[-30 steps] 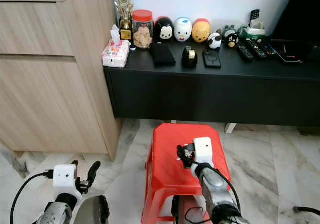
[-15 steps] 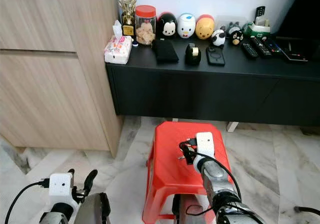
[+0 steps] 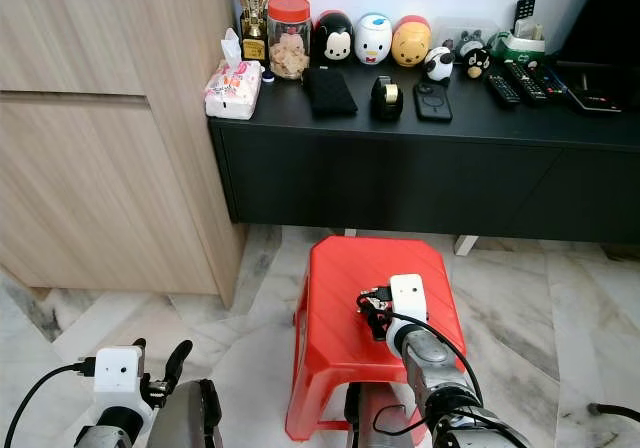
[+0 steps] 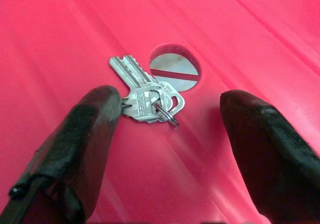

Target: Hang keys on a hook

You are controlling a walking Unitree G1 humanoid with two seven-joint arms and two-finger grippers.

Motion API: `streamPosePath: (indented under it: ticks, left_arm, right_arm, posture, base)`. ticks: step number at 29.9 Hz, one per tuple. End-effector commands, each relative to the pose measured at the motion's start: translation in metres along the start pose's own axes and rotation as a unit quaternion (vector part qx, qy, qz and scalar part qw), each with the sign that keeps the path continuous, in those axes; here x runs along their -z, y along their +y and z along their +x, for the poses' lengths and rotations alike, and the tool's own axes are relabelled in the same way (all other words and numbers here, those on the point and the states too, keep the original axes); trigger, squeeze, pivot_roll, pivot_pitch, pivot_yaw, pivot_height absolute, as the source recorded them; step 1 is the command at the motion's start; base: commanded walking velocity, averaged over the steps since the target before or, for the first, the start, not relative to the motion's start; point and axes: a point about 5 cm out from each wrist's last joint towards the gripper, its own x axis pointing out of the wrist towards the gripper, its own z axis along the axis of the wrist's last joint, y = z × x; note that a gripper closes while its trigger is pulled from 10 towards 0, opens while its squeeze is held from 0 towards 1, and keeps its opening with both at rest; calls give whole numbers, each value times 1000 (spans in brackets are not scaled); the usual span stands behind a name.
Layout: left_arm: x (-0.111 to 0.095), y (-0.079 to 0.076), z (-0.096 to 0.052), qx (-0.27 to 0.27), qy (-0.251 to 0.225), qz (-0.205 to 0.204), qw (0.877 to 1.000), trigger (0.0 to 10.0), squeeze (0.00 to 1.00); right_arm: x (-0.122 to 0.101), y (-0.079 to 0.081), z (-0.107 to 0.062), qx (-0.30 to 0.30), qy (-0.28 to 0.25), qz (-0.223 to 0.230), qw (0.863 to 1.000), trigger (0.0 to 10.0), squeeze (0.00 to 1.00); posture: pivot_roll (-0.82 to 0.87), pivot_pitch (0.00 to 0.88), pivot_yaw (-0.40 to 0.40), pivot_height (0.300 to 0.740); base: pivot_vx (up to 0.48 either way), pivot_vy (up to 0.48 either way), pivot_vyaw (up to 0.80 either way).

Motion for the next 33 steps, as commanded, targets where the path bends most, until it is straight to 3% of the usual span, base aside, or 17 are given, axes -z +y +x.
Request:
streamPosePath:
  ticks: [1, 2, 3, 4, 5, 6, 7, 8, 9, 10, 33]
  left_arm:
    - [-1, -2, -1, 10, 5, 5, 1000, 10000, 0]
    - [-1, -2, -1, 10, 5, 5, 1000, 10000, 0]
    - [-1, -2, 0, 10, 5, 6, 1000, 10000, 0]
    - [-1, -2, 0, 10, 5, 6, 1000, 10000, 0]
    - [-2, -2, 0, 11, 6, 7, 1000, 10000, 0]
    - [-2, -2, 0, 11, 6, 7, 1000, 10000, 0]
    - [-2, -2, 1, 11, 6, 8, 1000, 10000, 0]
    - [-2, -2, 1, 12, 5, 8, 1000, 10000, 0]
    - [-2, -2, 1, 12, 5, 8, 1000, 10000, 0]
    - [-2, -2, 1, 12, 6, 10, 1000, 10000, 0]
    - [0, -5, 3, 22, 12, 20, 999, 10000, 0]
  right_arm:
    - [0, -3, 0, 10, 4, 3, 1000, 10000, 0]
    - [-1, -3, 0, 11, 4, 3, 1000, 10000, 0]
    - [-1, -3, 0, 12, 3, 5, 1000, 7412, 0]
    - [-1, -3, 0, 12, 3, 5, 1000, 7412, 0]
    - [0, -4, 0, 14, 2, 7, 1000, 4392, 0]
    - [0, -4, 0, 14, 2, 7, 1000, 4392, 0]
    - [0, -4, 0, 14, 2, 9, 1000, 3373, 0]
    - [1, -4, -1, 14, 2, 11, 1000, 1216, 0]
    - [2, -4, -1, 14, 2, 11, 1000, 1216, 0]
    - [3, -4, -1, 14, 2, 12, 1000, 0, 0]
    - [6, 1, -1, 7, -2, 27, 1000, 0, 0]
  posture:
    - [53, 110, -67, 567]
    - [53, 109, -67, 567]
    - [53, 107, -68, 567]
    - [53, 107, -68, 567]
    - [53, 107, -66, 567]
    - [53, 107, -66, 567]
    - [53, 107, -66, 567]
    - [54, 108, -66, 567]
    - [54, 108, -66, 567]
    - [52, 108, -66, 567]
    - [54, 102, -65, 567]
  base:
    - [0, 0, 0]
    - [0, 0, 0]
    - [0, 0, 0]
    - [0, 0, 0]
    - [0, 0, 0]
    - [0, 0, 0]
    - [0, 0, 0]
    - [0, 0, 0]
    - [0, 0, 0]
    - [0, 0, 0]
    - [0, 0, 0]
